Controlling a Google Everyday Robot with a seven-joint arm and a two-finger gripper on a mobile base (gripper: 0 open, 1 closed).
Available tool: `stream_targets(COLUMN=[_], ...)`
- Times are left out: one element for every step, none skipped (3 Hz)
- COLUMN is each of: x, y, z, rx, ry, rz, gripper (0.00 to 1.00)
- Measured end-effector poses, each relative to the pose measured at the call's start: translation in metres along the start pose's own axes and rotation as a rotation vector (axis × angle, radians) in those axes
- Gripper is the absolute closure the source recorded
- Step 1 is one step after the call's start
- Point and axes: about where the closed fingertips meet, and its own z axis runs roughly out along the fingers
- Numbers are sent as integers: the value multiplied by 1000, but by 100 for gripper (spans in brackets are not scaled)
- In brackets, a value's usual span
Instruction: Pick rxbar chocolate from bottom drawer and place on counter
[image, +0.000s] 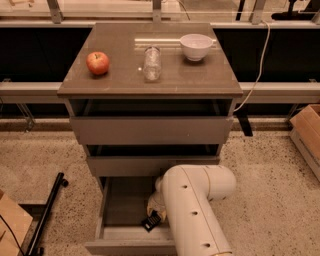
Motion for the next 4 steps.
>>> stream_targets(x=[1, 9, 31, 47], y=[1, -19, -47, -80], z=[-3, -26, -75, -123], rx=[0, -70, -192, -264], ry=[0, -4, -14, -39], rz=[0, 20, 49, 91], gripper=[100, 100, 100, 100])
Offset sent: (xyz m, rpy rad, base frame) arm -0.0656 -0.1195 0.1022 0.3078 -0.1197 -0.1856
